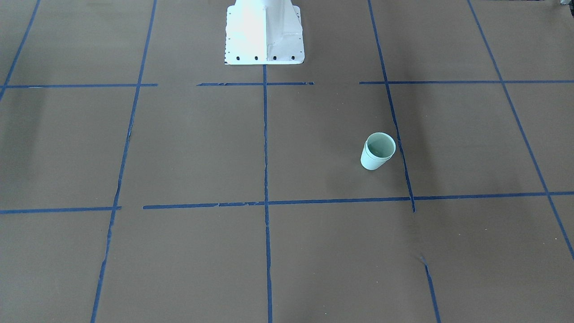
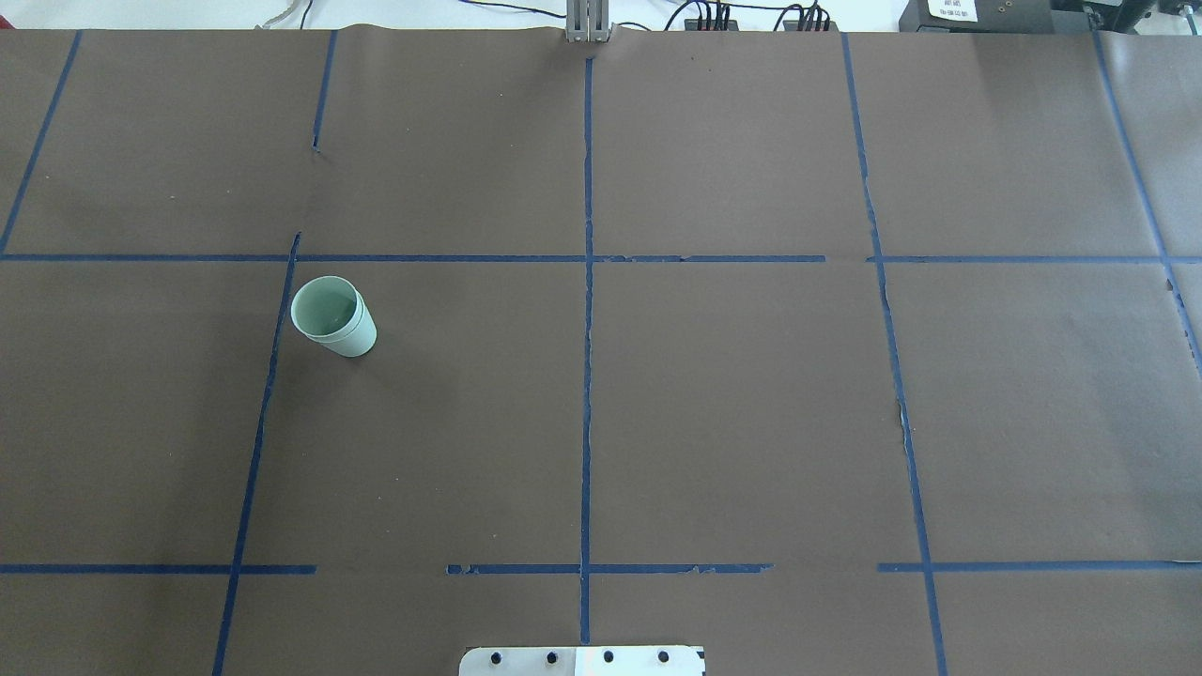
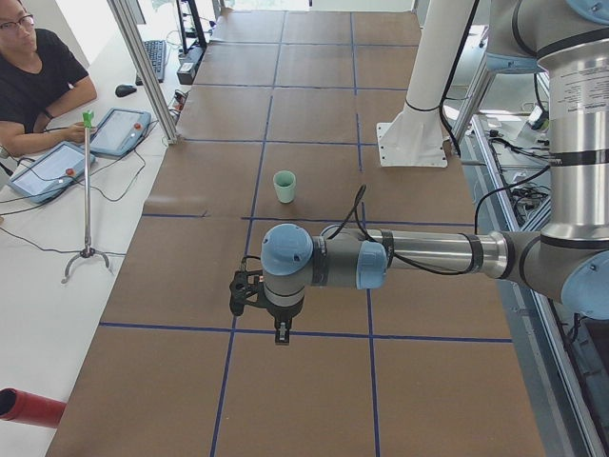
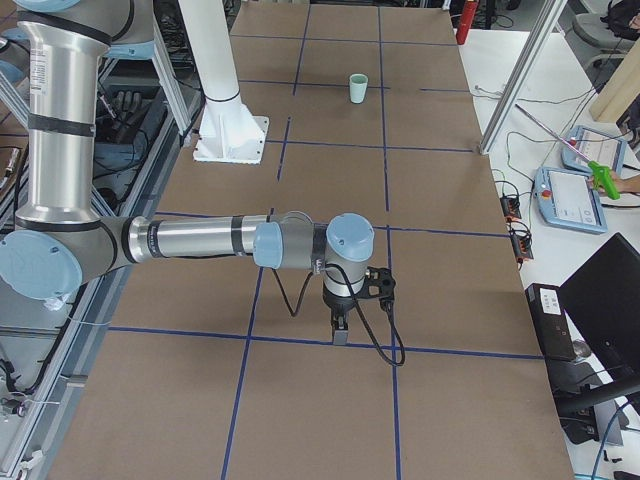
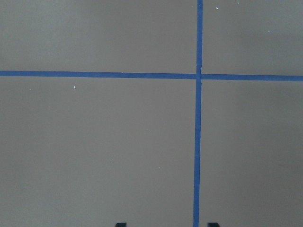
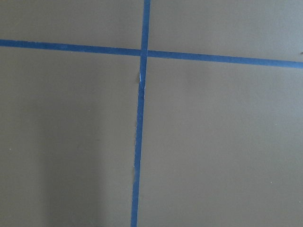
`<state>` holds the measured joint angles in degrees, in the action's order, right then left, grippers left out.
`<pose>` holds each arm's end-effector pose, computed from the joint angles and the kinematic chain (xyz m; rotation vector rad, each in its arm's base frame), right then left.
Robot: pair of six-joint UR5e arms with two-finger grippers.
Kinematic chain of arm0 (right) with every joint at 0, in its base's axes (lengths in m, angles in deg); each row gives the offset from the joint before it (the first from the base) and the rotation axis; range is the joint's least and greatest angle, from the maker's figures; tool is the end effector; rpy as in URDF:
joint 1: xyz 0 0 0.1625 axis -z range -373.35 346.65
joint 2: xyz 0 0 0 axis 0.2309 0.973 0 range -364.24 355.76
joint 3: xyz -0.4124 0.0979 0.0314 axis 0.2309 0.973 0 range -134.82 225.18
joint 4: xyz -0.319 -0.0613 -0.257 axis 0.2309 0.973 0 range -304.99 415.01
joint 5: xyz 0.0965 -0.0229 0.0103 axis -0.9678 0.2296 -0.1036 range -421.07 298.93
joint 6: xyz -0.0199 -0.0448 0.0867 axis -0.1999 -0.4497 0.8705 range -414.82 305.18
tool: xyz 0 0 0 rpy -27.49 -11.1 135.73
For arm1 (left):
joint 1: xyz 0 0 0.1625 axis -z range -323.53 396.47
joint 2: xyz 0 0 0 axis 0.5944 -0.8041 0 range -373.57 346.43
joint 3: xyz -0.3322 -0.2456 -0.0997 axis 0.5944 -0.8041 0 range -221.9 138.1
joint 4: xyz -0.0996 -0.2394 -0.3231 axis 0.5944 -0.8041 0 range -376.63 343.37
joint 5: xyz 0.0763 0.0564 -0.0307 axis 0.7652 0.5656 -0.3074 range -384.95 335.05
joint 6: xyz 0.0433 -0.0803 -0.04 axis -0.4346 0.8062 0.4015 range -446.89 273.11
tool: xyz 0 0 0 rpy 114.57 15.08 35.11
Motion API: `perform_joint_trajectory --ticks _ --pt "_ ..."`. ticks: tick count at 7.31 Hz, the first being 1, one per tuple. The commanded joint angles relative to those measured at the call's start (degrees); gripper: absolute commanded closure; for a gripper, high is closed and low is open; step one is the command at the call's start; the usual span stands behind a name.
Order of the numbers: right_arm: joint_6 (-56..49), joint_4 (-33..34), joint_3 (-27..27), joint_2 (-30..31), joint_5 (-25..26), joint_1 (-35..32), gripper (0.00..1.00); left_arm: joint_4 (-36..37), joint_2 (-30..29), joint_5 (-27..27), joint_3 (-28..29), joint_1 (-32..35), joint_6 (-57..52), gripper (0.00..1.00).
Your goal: Stack cups
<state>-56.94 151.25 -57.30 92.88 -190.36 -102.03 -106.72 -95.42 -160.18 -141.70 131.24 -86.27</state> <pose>0.0601 -0.4378 0.6262 -0.0101 -0.6859 -0.0525 -0.0985 -0.4270 0.6389 0.0574 0.7879 -0.0771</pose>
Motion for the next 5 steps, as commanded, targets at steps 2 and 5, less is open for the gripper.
perform_joint_trajectory --ticks 2,5 --pt "0.0 0.0 0.0 0.0 0.0 0.0 0.0 8.0 -4.3 1.3 0.2 -4.0 -0.5 0.35" --pt "0.0 0.0 0.0 0.0 0.0 0.0 0.0 8.2 -3.7 3.6 0.4 -3.9 -3.8 0.26"
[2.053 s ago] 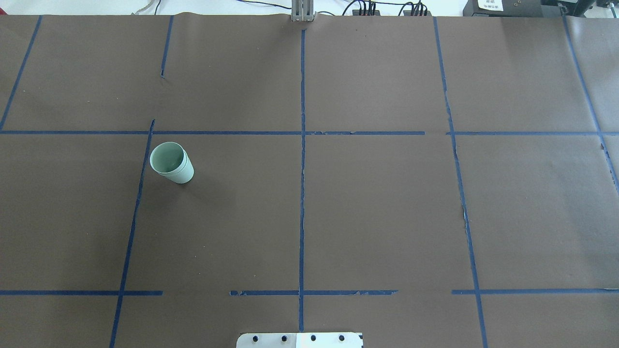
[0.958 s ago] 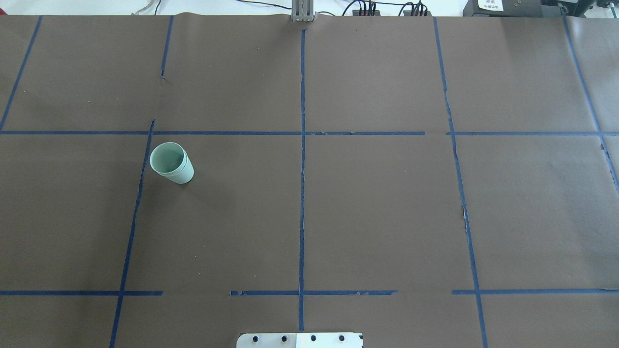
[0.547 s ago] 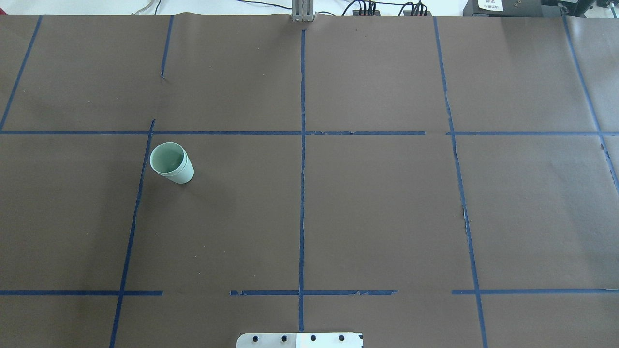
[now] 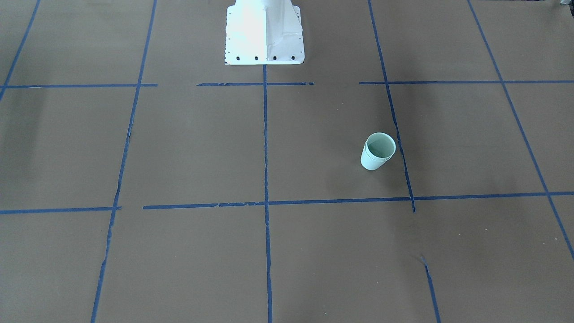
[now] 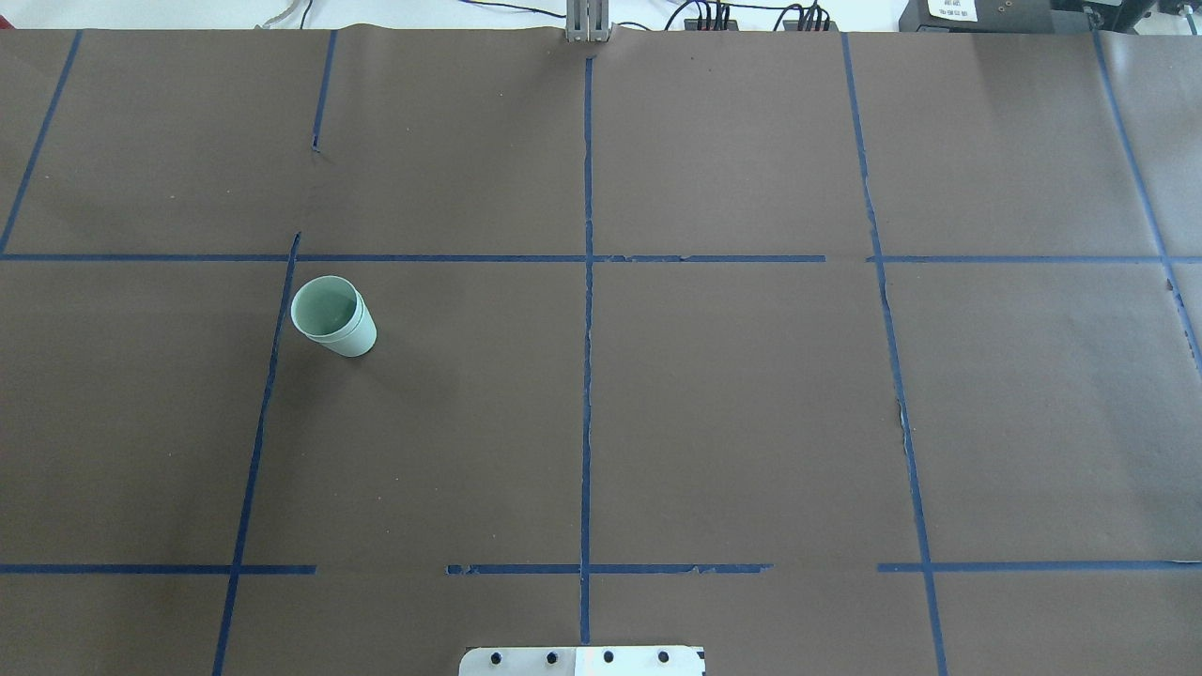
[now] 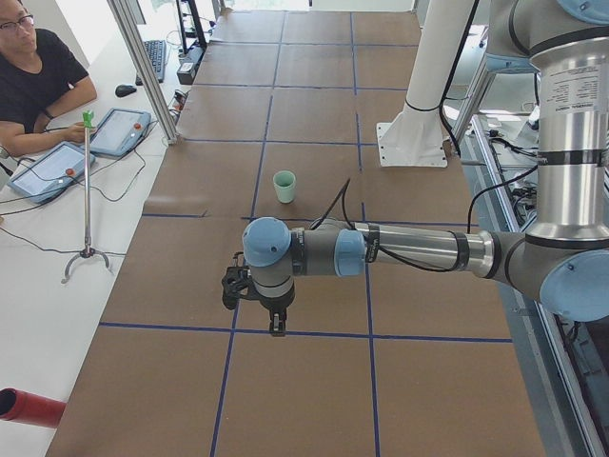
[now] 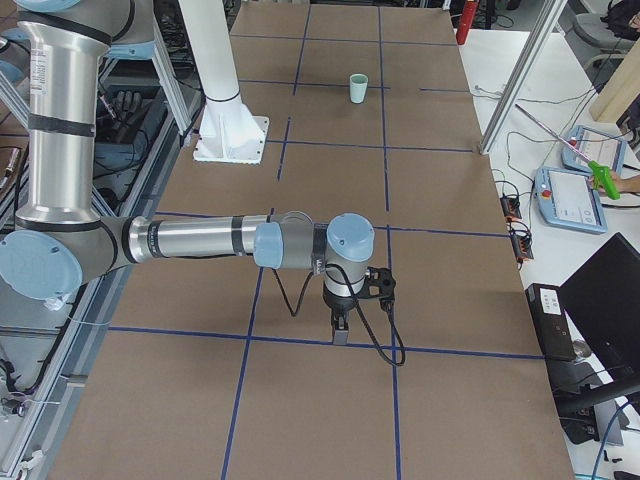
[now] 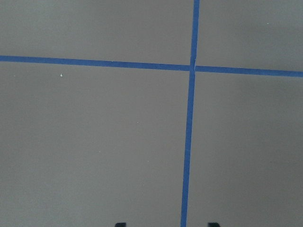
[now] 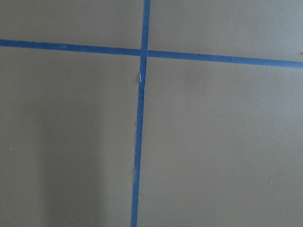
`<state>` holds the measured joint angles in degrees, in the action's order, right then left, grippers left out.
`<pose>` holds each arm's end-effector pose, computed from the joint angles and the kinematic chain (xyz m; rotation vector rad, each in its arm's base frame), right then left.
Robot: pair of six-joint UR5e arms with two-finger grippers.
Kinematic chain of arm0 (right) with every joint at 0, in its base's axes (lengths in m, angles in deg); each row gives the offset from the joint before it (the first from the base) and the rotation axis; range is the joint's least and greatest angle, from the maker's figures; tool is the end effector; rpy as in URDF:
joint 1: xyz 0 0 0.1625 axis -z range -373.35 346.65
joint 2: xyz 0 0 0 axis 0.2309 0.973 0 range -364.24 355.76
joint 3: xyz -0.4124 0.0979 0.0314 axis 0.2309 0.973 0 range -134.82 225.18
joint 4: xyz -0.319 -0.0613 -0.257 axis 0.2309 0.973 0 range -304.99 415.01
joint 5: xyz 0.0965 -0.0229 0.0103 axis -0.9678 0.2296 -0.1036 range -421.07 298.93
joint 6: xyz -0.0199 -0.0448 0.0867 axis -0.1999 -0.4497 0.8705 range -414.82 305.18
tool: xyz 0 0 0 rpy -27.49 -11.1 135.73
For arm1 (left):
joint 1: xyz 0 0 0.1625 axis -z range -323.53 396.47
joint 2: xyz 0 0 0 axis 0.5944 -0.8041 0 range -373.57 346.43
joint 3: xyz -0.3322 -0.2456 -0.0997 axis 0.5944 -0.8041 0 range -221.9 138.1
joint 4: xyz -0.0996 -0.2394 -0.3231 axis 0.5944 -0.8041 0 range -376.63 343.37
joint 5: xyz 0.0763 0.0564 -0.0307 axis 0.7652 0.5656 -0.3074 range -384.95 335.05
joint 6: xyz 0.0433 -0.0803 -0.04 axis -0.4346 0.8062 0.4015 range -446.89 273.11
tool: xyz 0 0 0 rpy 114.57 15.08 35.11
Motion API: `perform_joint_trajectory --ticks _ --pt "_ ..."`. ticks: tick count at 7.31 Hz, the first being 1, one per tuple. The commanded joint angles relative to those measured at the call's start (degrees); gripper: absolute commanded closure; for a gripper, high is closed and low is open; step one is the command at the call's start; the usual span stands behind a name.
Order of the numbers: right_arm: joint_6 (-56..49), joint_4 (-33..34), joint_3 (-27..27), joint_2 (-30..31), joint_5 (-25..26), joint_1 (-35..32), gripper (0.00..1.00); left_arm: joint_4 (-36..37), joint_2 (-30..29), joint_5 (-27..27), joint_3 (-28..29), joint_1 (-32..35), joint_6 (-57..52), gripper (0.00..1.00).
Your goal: Stack cups
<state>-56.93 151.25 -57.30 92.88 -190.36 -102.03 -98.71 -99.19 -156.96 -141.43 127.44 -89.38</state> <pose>0.0601 -0.4378 0.6262 -0.0102 -0.6859 -0.0523 -0.0743 -0.4531 0.6297 -0.0240 0.7340 0.0076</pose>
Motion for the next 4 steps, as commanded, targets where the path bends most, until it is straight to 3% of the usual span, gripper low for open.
perform_joint_trajectory --ticks 1,4 --pt "0.0 0.0 0.0 0.0 0.0 0.0 0.0 0.2 0.1 0.0 -0.4 0.0 -0.6 0.0" --pt "0.0 0.0 0.0 0.0 0.0 0.0 0.0 -0.4 1.1 -0.2 -2.8 0.2 -0.8 0.0"
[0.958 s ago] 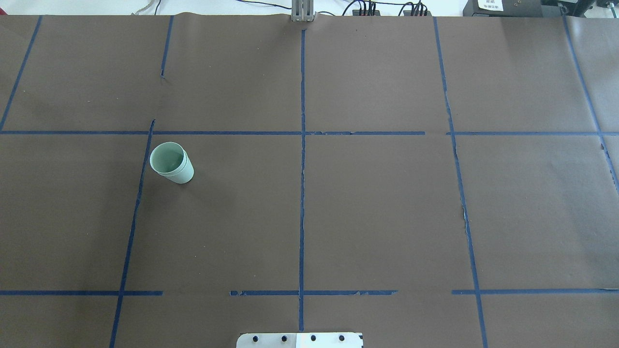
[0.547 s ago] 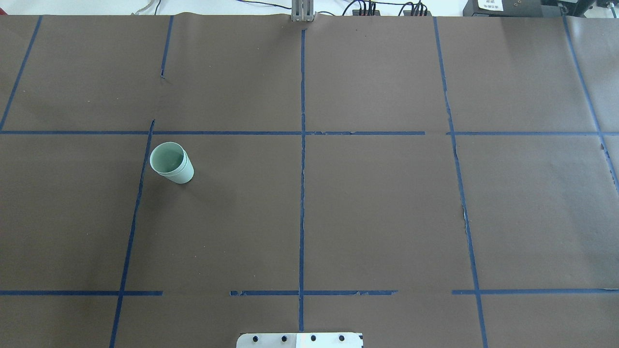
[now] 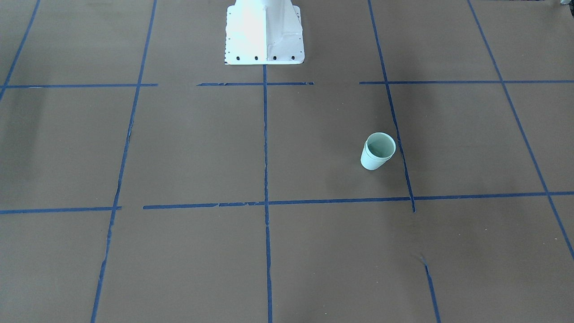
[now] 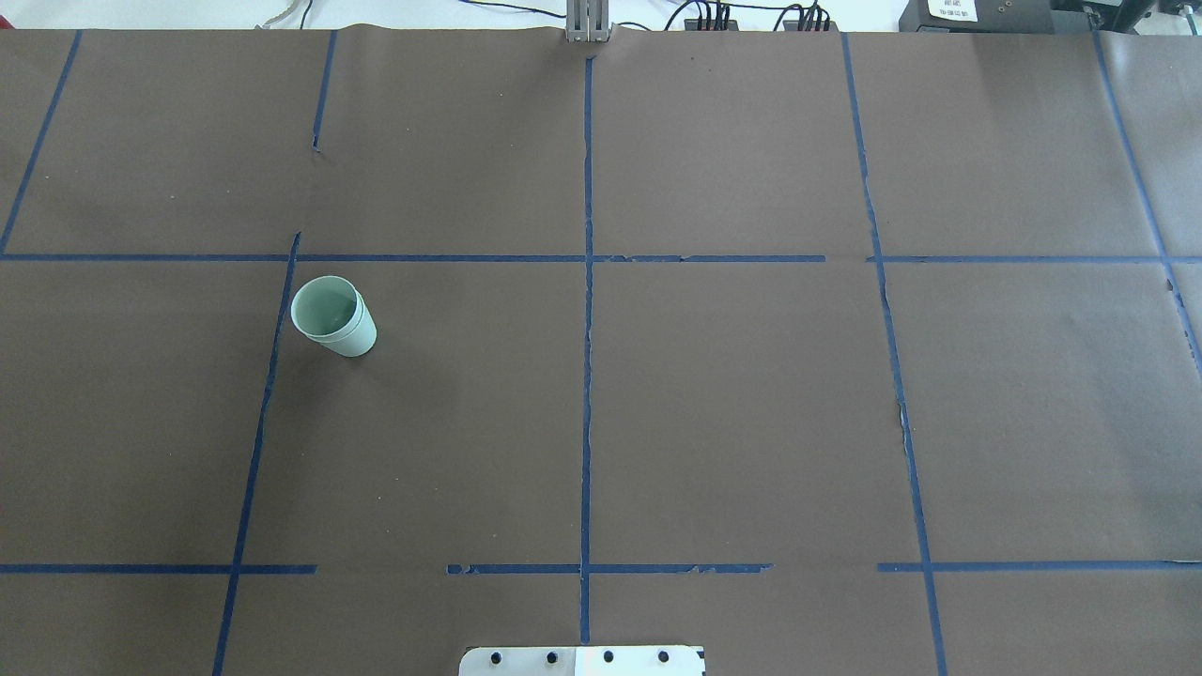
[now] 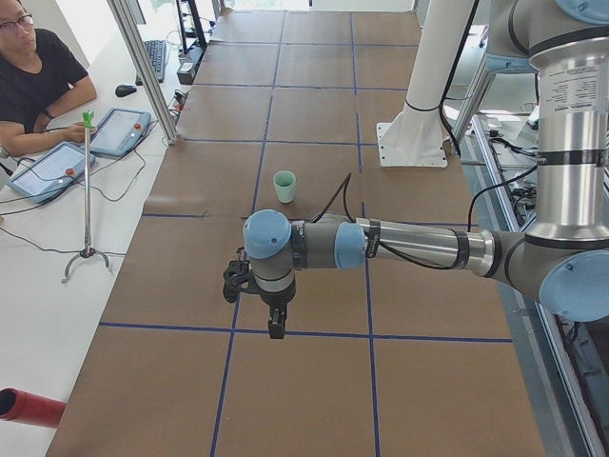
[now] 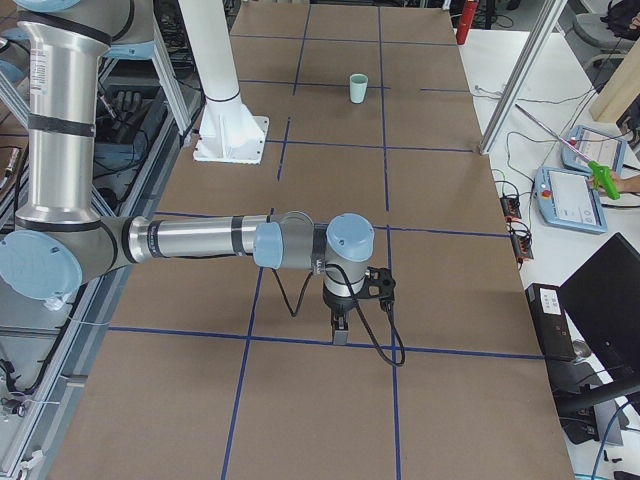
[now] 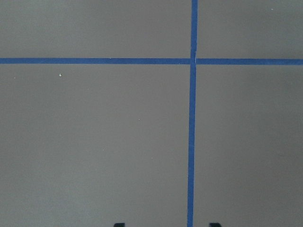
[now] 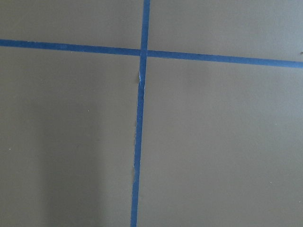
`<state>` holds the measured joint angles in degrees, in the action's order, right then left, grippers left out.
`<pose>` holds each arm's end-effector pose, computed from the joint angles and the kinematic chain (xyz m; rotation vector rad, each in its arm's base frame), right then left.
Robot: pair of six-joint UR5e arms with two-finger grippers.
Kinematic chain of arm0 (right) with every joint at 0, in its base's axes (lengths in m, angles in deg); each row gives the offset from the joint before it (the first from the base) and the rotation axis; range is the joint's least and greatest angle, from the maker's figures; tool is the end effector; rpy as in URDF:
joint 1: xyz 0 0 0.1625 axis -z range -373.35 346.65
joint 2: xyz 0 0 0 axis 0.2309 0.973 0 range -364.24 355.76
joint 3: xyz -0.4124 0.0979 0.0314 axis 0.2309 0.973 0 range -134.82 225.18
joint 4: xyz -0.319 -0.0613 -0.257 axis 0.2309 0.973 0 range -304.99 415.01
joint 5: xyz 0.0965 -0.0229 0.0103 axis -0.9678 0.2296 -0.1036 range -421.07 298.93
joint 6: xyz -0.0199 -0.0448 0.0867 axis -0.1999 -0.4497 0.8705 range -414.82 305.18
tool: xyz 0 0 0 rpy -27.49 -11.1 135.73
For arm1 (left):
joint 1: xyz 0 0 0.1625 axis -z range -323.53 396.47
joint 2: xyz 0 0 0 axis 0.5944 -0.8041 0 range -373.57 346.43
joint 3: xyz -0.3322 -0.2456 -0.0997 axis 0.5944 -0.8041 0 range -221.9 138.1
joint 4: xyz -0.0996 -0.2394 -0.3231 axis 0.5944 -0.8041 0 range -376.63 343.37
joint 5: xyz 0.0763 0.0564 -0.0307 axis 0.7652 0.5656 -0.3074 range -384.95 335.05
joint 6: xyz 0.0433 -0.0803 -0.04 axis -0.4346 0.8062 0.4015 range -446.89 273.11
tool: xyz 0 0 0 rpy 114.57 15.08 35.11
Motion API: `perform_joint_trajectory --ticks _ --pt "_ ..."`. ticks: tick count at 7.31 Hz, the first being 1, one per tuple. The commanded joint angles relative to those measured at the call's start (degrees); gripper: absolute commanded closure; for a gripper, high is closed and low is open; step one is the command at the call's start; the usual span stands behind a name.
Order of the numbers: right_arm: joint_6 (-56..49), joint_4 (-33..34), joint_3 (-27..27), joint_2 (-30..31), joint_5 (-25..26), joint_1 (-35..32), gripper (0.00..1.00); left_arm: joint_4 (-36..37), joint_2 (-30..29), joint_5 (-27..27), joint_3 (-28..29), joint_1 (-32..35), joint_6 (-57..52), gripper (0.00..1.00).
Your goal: Stack cups
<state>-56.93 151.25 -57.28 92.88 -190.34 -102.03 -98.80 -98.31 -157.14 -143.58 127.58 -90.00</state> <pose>0.0602 -0.4378 0.6264 -0.0105 -0.6855 -0.0522 -0.0751 -0.4474 0.6180 0.0037 0.7366 0.0243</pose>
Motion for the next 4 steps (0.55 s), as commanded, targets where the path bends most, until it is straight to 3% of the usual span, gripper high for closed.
perform_joint_trajectory --ticks 1,4 --pt "0.0 0.0 0.0 0.0 0.0 0.0 0.0 -2.3 0.7 0.0 -0.5 0.1 -0.1 0.0" --pt "0.0 0.0 0.0 0.0 0.0 0.0 0.0 -2.5 2.3 -0.3 0.0 0.4 0.6 0.0"
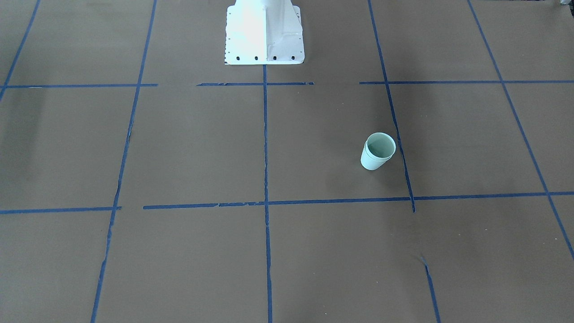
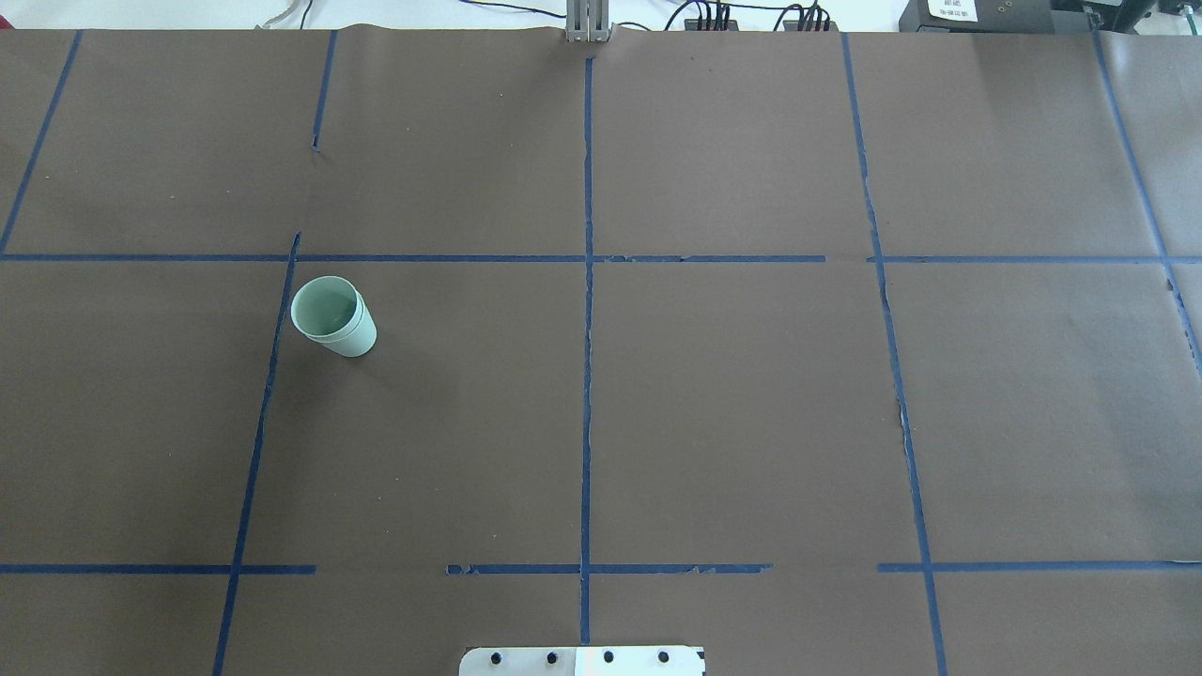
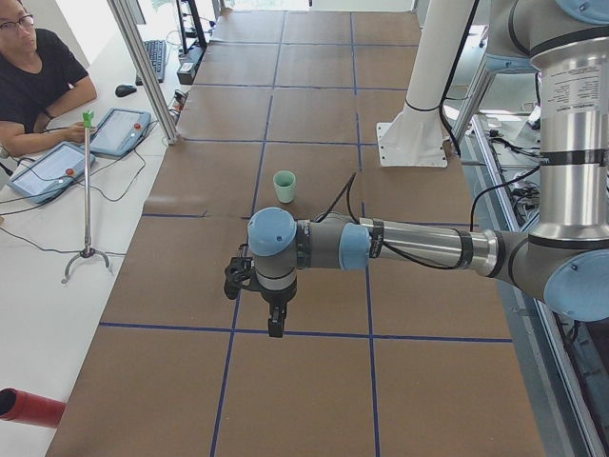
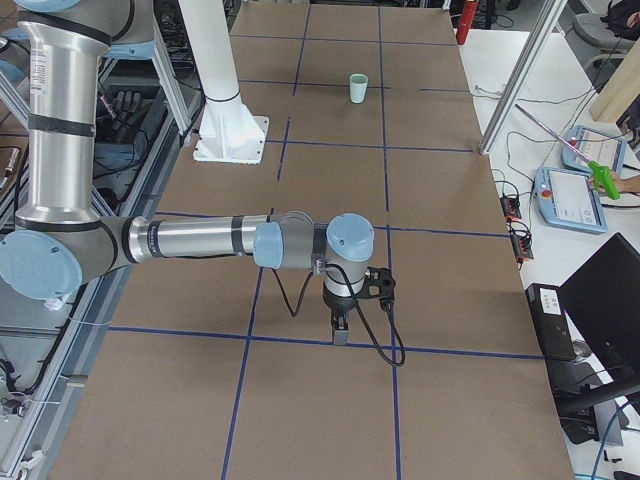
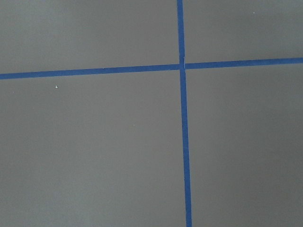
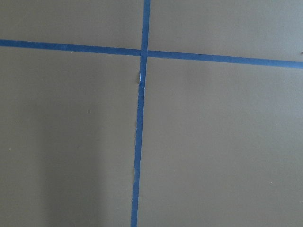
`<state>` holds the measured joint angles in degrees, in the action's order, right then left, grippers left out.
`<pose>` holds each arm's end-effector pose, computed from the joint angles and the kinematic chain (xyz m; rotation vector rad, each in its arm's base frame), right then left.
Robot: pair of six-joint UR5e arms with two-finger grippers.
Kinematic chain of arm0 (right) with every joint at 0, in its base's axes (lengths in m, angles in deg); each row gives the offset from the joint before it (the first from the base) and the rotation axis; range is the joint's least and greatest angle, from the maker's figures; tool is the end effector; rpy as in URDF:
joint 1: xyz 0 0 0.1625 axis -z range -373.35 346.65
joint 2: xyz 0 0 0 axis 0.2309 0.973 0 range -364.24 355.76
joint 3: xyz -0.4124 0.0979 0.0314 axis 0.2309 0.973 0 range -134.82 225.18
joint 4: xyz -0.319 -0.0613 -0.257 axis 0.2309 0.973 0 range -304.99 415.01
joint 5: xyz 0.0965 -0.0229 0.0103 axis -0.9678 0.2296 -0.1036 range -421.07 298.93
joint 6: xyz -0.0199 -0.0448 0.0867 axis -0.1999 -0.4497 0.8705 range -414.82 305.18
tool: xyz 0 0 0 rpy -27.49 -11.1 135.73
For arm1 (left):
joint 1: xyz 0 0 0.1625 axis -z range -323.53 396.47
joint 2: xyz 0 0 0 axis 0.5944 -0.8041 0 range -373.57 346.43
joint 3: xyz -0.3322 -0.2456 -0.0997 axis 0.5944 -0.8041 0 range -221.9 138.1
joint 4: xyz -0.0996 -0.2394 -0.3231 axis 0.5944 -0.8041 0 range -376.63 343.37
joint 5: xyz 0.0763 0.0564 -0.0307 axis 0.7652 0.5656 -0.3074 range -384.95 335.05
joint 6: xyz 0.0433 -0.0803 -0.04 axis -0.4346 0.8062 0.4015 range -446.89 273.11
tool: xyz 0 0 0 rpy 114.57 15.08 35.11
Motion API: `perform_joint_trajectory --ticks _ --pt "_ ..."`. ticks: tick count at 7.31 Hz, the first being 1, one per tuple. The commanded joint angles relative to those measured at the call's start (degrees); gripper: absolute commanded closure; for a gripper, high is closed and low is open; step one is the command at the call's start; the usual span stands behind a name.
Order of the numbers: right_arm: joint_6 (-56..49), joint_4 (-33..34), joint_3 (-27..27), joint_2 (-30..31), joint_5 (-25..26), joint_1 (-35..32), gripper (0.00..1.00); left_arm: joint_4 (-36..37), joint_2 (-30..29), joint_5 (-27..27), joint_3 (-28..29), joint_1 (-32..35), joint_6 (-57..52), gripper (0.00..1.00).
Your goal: Stack cups
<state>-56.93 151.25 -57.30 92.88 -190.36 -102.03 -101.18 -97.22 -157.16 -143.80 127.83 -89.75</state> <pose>0.0601 -0.4378 0.6262 -0.0102 -0.6859 -0.0523 -0.0769 -0.4416 0.6204 0.0288 0.7360 0.0257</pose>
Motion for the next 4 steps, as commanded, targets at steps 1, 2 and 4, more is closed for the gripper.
perform_joint_trajectory --ticks 1,2,4 --pt "0.0 0.0 0.0 0.0 0.0 0.0 0.0 -0.2 1.3 -0.2 0.5 0.1 0.7 0.0" --pt "0.0 -0.1 0.0 0.0 0.0 0.0 0.0 -0.2 0.3 -0.2 0.0 0.3 1.1 0.0" --pt "0.0 0.0 0.0 0.0 0.0 0.0 0.0 0.0 -0.6 -2.5 0.6 0.3 0.5 0.0"
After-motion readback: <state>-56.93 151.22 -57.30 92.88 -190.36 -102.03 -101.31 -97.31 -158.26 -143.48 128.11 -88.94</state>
